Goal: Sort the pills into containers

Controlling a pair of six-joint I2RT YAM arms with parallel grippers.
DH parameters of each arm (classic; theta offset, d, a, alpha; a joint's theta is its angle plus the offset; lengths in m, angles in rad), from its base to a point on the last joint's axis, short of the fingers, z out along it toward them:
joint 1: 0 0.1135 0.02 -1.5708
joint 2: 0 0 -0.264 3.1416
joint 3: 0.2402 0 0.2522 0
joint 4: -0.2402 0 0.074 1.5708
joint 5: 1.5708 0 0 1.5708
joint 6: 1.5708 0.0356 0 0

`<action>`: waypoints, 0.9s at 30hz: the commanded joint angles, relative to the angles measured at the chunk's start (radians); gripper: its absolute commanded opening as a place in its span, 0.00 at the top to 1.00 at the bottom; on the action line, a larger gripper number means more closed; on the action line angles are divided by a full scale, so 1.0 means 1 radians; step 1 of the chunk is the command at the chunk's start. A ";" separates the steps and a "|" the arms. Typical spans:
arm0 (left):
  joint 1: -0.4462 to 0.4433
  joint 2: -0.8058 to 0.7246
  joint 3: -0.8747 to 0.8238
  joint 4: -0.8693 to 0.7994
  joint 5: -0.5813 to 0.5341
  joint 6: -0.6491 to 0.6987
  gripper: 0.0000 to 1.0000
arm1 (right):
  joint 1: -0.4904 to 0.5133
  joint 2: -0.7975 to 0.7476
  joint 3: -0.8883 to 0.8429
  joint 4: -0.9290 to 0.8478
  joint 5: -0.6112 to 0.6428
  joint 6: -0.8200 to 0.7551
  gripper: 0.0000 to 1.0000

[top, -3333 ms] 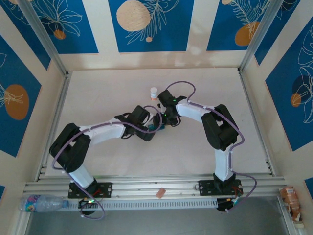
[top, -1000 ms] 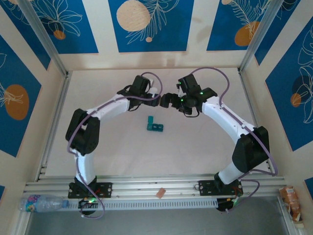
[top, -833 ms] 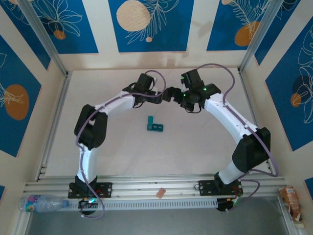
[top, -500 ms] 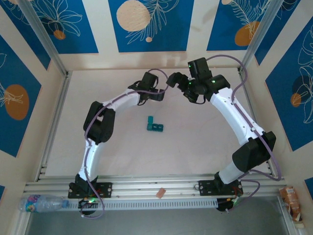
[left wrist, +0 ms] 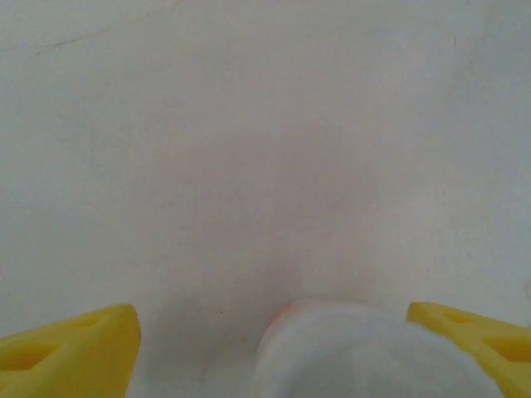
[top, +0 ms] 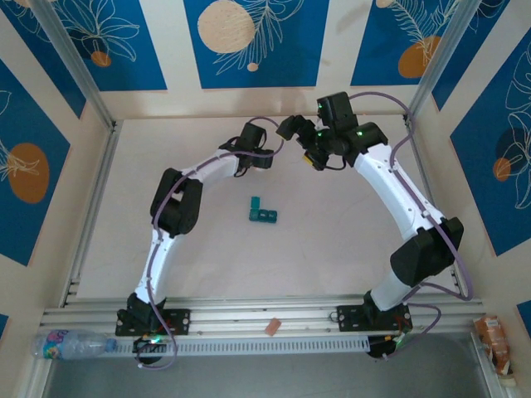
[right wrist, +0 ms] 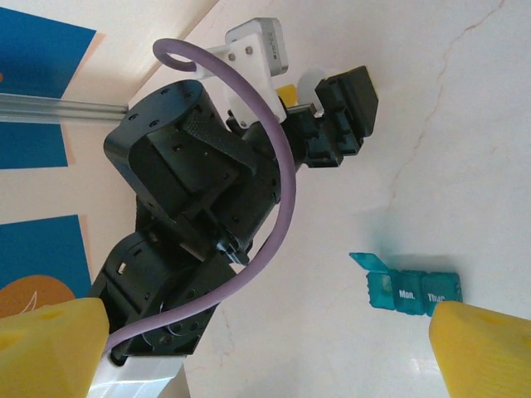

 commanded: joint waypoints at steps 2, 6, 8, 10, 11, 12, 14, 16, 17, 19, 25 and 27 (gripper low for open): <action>0.019 0.025 0.041 0.038 0.027 -0.006 0.23 | -0.021 0.023 0.031 0.022 -0.043 0.004 0.00; 0.019 0.037 0.039 0.066 0.050 -0.005 0.32 | -0.008 0.014 0.004 0.076 -0.070 0.012 0.01; 0.021 0.043 0.036 0.083 0.060 -0.005 0.37 | 0.001 0.017 -0.004 0.096 -0.067 0.008 0.01; 0.022 0.047 0.037 0.099 0.071 -0.004 0.44 | 0.000 0.028 -0.006 0.103 -0.074 0.010 0.01; 0.021 0.048 0.037 0.104 0.077 -0.003 0.47 | -0.002 0.033 -0.003 0.102 -0.081 0.004 0.01; 0.021 0.050 0.038 0.109 0.081 -0.001 0.50 | -0.004 0.038 0.000 0.099 -0.082 0.000 0.01; 0.021 0.050 0.037 0.111 0.085 0.000 0.59 | -0.002 0.040 -0.003 0.108 -0.099 -0.001 0.02; 0.022 0.046 0.035 0.107 0.090 0.003 0.67 | 0.009 0.033 -0.011 0.134 -0.118 -0.001 0.02; 0.022 0.043 0.032 0.107 0.092 0.003 0.70 | 0.017 0.032 -0.010 0.143 -0.118 -0.004 0.02; 0.022 0.030 0.018 0.108 0.096 0.008 0.76 | 0.025 0.032 0.000 0.140 -0.108 -0.020 0.02; 0.023 -0.057 -0.068 0.126 0.082 0.025 0.89 | 0.050 0.005 -0.007 0.149 -0.116 -0.027 0.03; 0.025 -0.101 -0.108 0.135 0.079 0.027 0.91 | 0.070 -0.007 0.003 0.136 -0.098 -0.044 0.03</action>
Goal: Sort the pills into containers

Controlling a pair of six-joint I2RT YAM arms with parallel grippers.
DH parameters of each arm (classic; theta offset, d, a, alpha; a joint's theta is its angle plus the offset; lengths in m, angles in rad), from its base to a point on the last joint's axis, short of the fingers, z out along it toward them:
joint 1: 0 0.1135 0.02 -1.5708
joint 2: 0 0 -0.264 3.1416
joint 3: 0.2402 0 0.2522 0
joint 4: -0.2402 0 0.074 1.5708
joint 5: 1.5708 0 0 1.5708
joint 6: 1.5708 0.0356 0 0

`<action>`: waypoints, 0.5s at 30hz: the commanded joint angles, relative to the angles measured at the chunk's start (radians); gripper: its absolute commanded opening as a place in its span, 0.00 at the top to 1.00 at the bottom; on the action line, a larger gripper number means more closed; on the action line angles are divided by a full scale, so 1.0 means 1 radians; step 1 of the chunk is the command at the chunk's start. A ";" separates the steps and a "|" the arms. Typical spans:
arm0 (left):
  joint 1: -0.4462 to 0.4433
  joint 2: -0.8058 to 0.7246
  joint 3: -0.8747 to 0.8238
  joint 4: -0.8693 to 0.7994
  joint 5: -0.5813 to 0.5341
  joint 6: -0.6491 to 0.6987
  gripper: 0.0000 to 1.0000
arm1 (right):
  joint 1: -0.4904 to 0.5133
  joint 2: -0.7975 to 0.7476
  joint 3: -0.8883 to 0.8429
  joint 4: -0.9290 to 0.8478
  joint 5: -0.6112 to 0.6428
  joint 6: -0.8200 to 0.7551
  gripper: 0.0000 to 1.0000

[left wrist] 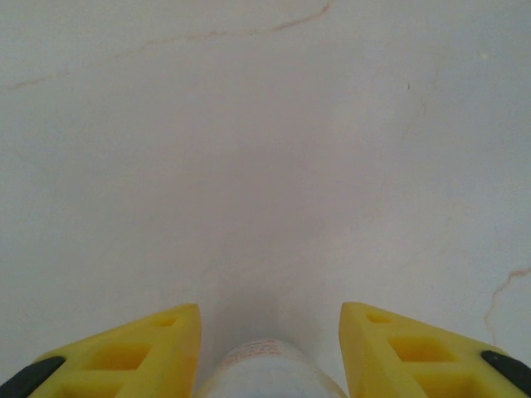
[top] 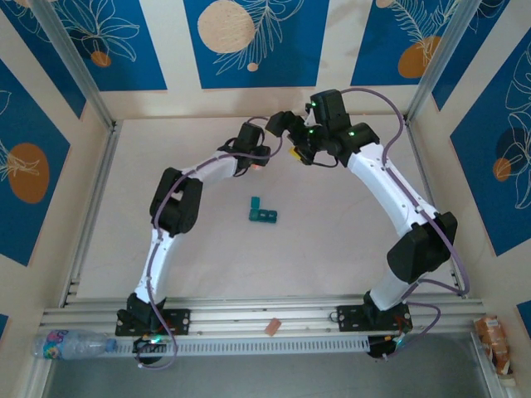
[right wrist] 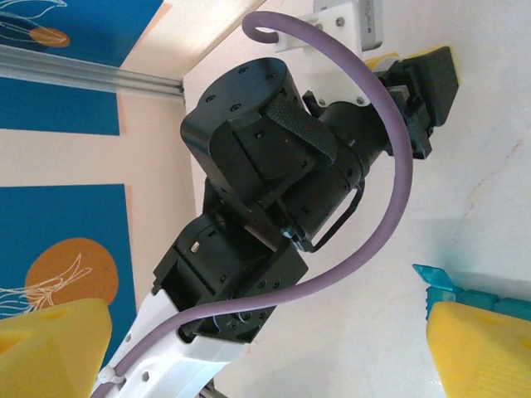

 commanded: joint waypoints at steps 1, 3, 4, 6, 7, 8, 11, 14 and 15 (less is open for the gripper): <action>0.015 -0.111 -0.068 0.011 0.001 0.022 0.92 | 0.026 -0.041 0.011 -0.016 0.001 -0.036 0.02; 0.015 -0.163 -0.117 0.015 -0.005 0.025 0.92 | 0.042 -0.064 -0.015 -0.005 0.033 -0.049 0.02; 0.015 -0.194 -0.148 0.021 -0.010 0.025 0.92 | 0.050 -0.076 -0.028 -0.005 0.032 -0.058 0.02; 0.016 -0.252 -0.210 0.029 -0.018 0.026 0.92 | 0.068 -0.097 -0.053 -0.023 0.053 -0.079 0.02; 0.016 -0.284 -0.241 0.029 -0.022 0.027 0.92 | 0.077 -0.108 -0.067 -0.037 0.070 -0.094 0.02; 0.016 -0.313 -0.272 0.030 -0.025 0.026 0.92 | 0.083 -0.119 -0.084 -0.049 0.086 -0.108 0.02; 0.017 -0.414 -0.376 0.038 -0.026 0.014 0.92 | 0.094 -0.162 -0.163 -0.065 0.126 -0.137 0.02; 0.016 -0.512 -0.474 0.032 -0.014 -0.003 0.93 | 0.090 -0.217 -0.259 -0.057 0.146 -0.168 0.02; 0.016 -0.547 -0.508 0.031 -0.006 -0.011 0.93 | 0.088 -0.238 -0.293 -0.048 0.147 -0.177 0.02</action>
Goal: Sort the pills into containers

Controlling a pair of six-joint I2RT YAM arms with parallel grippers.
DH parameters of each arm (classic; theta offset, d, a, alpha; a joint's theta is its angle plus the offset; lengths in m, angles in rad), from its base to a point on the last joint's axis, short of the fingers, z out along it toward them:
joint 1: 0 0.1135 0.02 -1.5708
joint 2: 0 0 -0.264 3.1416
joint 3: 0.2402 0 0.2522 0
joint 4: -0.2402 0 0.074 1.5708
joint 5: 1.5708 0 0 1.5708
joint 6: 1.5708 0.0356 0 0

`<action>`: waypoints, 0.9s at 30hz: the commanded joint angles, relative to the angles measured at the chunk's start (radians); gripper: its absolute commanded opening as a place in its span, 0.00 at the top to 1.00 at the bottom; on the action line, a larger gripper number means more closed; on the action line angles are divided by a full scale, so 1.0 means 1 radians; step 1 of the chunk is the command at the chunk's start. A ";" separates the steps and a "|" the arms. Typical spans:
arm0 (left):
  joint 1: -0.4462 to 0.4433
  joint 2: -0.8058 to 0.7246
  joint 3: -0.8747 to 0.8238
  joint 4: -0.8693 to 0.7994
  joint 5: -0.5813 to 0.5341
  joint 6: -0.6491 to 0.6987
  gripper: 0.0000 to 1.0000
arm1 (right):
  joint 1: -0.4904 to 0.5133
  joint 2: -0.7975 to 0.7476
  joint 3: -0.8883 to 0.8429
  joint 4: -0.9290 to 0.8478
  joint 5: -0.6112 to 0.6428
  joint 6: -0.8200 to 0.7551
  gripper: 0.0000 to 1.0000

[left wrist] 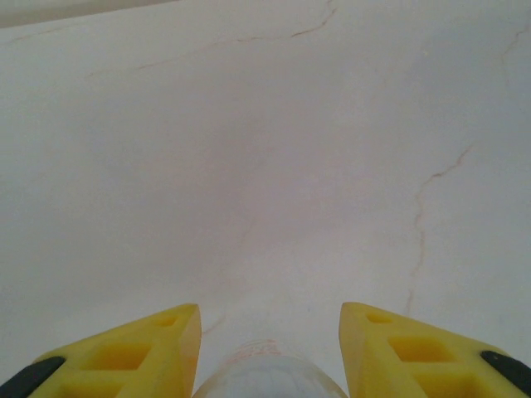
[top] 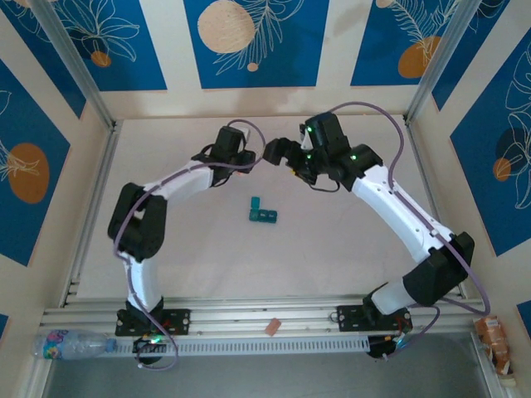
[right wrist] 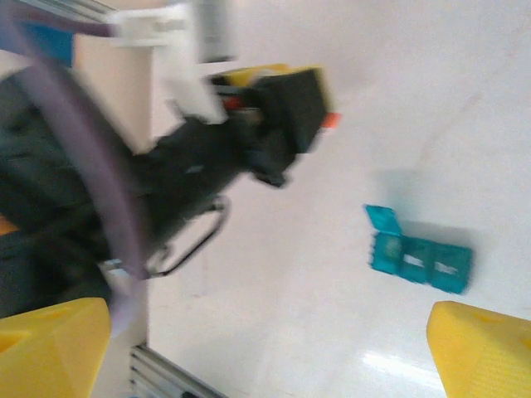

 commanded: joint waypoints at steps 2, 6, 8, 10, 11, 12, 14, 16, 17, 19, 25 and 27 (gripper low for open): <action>0.008 -0.145 -0.125 0.005 0.017 -0.029 0.93 | -0.004 -0.087 -0.125 0.001 0.042 -0.068 0.03; -0.007 -0.265 -0.242 -0.017 0.051 -0.052 0.92 | -0.008 -0.152 -0.214 0.006 0.067 -0.082 0.04; -0.024 -0.315 -0.293 -0.026 0.058 -0.059 0.92 | -0.009 -0.173 -0.245 -0.002 0.077 -0.092 0.04; -0.051 -0.365 -0.353 -0.027 0.057 -0.066 0.92 | -0.009 -0.194 -0.281 -0.002 0.086 -0.098 0.04; -0.063 -0.386 -0.378 -0.025 0.053 -0.072 0.92 | -0.009 -0.204 -0.301 0.005 0.086 -0.104 0.04; -0.077 -0.407 -0.406 -0.021 0.050 -0.082 0.92 | -0.009 -0.217 -0.323 0.014 0.086 -0.110 0.05; -0.102 -0.441 -0.453 -0.011 0.053 -0.100 0.92 | -0.010 -0.231 -0.362 0.031 0.084 -0.128 0.05; -0.129 -0.470 -0.497 0.000 0.044 -0.118 0.91 | -0.015 -0.236 -0.392 0.041 0.079 -0.148 0.05; -0.139 -0.482 -0.518 0.013 0.045 -0.130 0.91 | -0.016 -0.236 -0.408 0.049 0.076 -0.160 0.05; -0.161 -0.494 -0.555 0.029 0.052 -0.153 0.91 | -0.017 -0.232 -0.437 0.071 0.053 -0.183 0.06; -0.241 -0.483 -0.626 0.070 0.033 -0.188 0.90 | -0.014 -0.194 -0.480 0.076 0.048 -0.206 0.08; -0.265 -0.469 -0.646 0.094 0.026 -0.199 0.90 | -0.013 -0.188 -0.490 0.076 0.051 -0.213 0.08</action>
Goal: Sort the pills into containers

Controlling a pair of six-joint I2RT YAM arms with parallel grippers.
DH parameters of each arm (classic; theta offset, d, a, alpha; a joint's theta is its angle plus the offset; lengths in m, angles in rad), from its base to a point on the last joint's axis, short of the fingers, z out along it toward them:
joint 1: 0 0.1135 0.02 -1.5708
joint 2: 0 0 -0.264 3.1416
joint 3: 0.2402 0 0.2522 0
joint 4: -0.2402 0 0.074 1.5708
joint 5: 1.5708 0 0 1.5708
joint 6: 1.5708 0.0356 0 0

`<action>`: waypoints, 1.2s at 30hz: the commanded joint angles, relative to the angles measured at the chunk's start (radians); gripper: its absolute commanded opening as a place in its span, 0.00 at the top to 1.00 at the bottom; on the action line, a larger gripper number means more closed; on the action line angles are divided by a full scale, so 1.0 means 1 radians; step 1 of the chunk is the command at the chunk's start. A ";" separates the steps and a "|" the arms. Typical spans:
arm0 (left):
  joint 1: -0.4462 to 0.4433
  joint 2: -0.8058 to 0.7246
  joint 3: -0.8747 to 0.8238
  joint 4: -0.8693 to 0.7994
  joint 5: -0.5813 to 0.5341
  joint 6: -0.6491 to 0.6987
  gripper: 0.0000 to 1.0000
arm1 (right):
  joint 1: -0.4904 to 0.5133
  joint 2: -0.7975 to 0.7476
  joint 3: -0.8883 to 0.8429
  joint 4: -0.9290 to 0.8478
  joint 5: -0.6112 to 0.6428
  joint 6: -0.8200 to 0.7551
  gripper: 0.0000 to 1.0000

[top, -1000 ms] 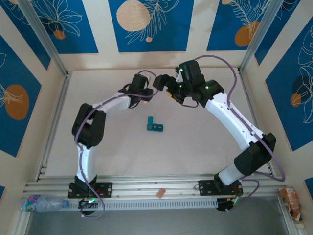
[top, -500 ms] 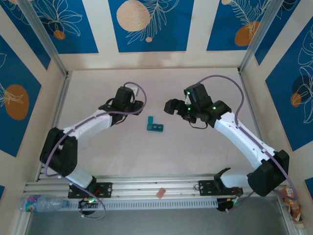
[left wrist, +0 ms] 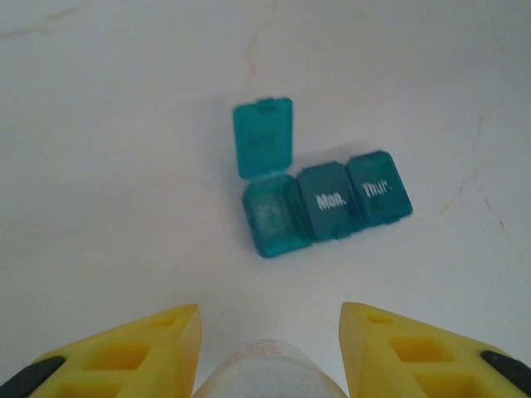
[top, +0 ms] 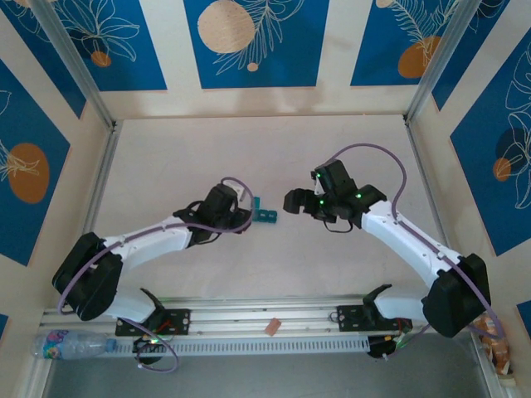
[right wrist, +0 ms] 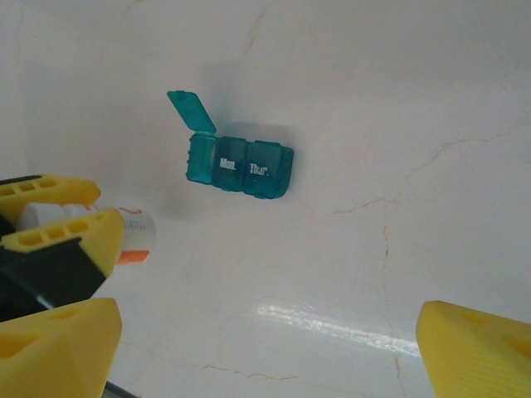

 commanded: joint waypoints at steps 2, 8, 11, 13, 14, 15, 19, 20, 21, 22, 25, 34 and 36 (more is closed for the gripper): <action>-0.043 0.027 -0.031 0.071 -0.012 -0.041 0.89 | 0.001 0.012 -0.024 0.016 -0.015 -0.040 0.09; -0.096 0.091 -0.038 0.094 -0.039 -0.039 0.89 | 0.009 0.030 -0.030 0.017 -0.022 -0.058 0.10; -0.117 0.114 -0.038 0.096 -0.059 -0.031 0.88 | 0.014 0.042 -0.030 0.020 -0.027 -0.069 0.10; -0.129 0.129 -0.039 0.094 -0.067 -0.025 0.85 | 0.016 0.050 -0.028 0.021 -0.028 -0.074 0.10; -0.134 0.134 -0.038 0.094 -0.066 -0.023 0.83 | 0.018 0.053 -0.028 0.022 -0.028 -0.075 0.10; -0.141 0.141 -0.038 0.093 -0.064 -0.019 0.81 | 0.019 0.057 -0.026 0.021 -0.028 -0.077 0.10; -0.157 0.157 -0.035 0.086 -0.073 -0.011 0.72 | 0.023 0.068 -0.020 0.023 -0.028 -0.080 0.10; -0.159 0.158 -0.037 0.088 -0.074 -0.011 0.69 | 0.024 0.071 -0.018 0.022 -0.028 -0.080 0.10; -0.162 0.159 -0.038 0.091 -0.076 -0.011 0.65 | 0.024 0.073 -0.015 0.022 -0.027 -0.082 0.10; -0.164 0.158 -0.038 0.090 -0.078 -0.011 0.60 | 0.026 0.074 -0.013 0.021 -0.025 -0.085 0.10; -0.170 0.150 -0.043 0.090 -0.083 -0.011 0.47 | 0.026 0.075 -0.004 0.011 -0.022 -0.090 0.10; -0.179 0.064 -0.041 0.084 -0.089 -0.045 0.03 | 0.017 0.052 0.024 -0.022 -0.011 -0.103 0.10; -0.178 0.028 -0.038 0.079 -0.103 -0.052 0.00 | 0.011 0.044 0.027 -0.026 -0.019 -0.104 0.10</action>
